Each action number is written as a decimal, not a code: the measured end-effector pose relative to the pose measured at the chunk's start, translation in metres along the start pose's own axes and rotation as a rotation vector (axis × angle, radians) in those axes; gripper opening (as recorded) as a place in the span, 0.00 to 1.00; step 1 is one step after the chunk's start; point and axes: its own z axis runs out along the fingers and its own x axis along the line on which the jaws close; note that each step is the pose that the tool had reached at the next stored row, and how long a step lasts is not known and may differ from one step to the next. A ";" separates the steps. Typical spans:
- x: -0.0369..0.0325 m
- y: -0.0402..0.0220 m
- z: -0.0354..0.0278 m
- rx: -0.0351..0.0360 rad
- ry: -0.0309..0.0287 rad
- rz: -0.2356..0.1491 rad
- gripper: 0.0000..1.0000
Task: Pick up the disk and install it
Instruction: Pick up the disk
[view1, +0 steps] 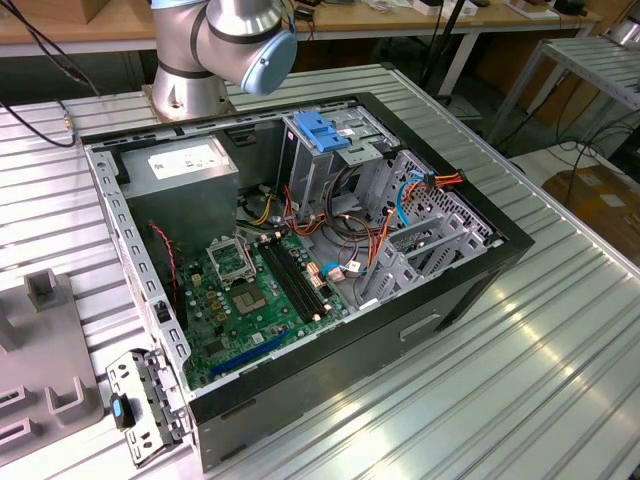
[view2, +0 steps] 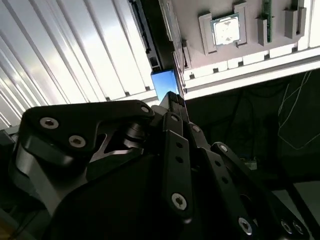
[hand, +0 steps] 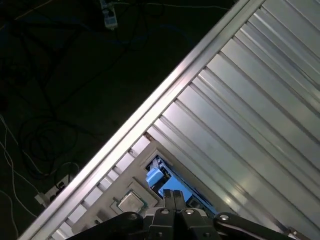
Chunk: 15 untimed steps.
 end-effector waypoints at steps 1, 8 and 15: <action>0.0000 0.0000 0.0000 -0.0005 0.0007 -0.016 0.11; 0.0000 -0.0001 0.0009 -0.0035 0.0064 -0.185 0.11; 0.0000 -0.0002 0.0019 -0.0040 0.0096 -0.336 0.11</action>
